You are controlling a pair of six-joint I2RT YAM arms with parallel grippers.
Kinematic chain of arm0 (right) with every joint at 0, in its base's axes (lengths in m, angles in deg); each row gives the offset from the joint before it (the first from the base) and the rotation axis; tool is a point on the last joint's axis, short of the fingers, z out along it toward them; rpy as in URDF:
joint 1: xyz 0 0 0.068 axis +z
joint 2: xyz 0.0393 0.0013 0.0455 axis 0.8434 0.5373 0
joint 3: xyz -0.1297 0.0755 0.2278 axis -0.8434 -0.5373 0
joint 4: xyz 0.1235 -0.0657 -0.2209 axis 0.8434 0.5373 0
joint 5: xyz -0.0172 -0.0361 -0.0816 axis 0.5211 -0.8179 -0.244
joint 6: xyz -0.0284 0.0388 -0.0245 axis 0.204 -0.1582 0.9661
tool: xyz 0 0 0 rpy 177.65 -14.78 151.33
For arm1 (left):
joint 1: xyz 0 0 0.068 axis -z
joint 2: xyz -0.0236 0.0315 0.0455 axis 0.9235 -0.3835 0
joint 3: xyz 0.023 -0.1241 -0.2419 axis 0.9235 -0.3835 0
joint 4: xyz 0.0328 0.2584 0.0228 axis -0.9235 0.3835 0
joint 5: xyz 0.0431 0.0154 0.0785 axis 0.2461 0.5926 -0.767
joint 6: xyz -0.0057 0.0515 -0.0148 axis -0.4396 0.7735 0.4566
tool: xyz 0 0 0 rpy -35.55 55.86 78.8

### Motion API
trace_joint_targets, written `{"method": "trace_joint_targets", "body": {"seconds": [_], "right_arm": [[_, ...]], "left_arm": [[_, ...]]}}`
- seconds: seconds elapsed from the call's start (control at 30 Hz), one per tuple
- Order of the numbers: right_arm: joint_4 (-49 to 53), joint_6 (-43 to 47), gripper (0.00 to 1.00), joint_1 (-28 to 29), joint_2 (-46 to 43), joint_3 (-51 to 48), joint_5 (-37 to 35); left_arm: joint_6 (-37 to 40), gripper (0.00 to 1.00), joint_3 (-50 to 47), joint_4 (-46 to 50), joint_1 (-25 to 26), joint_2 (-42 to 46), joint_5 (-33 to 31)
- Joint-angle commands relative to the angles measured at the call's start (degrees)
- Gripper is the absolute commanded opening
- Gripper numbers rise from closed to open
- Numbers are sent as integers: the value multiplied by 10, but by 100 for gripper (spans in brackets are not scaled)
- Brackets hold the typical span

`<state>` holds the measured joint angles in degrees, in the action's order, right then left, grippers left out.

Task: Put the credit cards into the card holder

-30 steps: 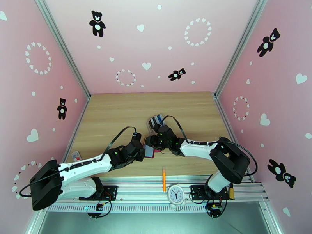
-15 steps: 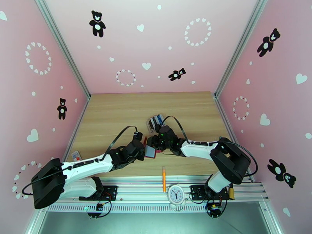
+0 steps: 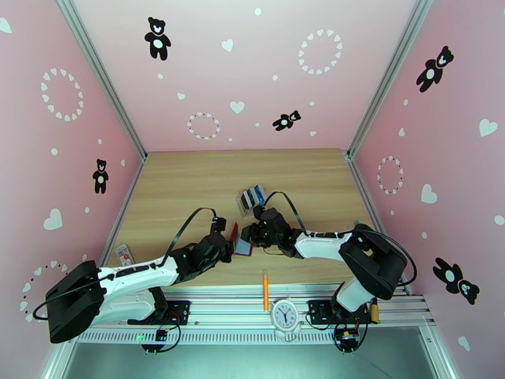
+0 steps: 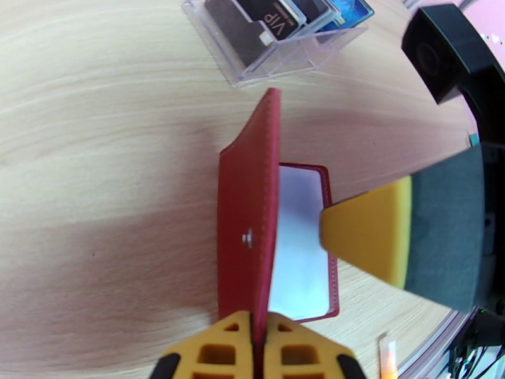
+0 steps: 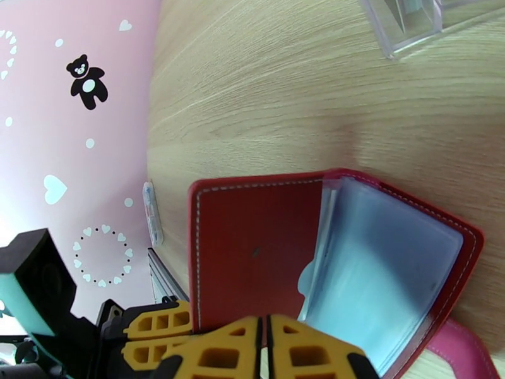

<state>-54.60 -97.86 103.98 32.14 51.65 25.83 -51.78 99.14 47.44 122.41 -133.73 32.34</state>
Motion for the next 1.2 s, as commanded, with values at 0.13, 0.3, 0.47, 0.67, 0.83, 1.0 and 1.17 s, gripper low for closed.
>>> {"method": "trace_joint_targets", "body": {"seconds": [0.13, 0.3, 0.47, 0.67, 0.83, 1.0, 1.17], "right_arm": [[-67, -13, 13, 3, 14, 1, 18], [-92, -24, 13, 12, 58, 24, 27], [-117, -38, 13, 26, 99, 51, 34], [-121, -42, 14, 41, 129, 78, 38], [-122, -46, 15, 47, 148, 93, 42], [-135, -52, 16, 54, 169, 99, 44], [-144, -58, 16, 57, 182, 98, 42]], "left_arm": [[-36, 1, -50, -36, 5, 74, -6], [-31, 1, -52, -9, 4, 100, -18], [-38, 2, -68, -15, 4, 98, -15], [-40, 2, -78, -5, 4, 107, -28], [-39, 4, -83, 8, 2, 108, -31], [-38, 15, -80, 23, 1, 103, -36], [-34, 30, -64, 71, -2, 105, -55]]}}
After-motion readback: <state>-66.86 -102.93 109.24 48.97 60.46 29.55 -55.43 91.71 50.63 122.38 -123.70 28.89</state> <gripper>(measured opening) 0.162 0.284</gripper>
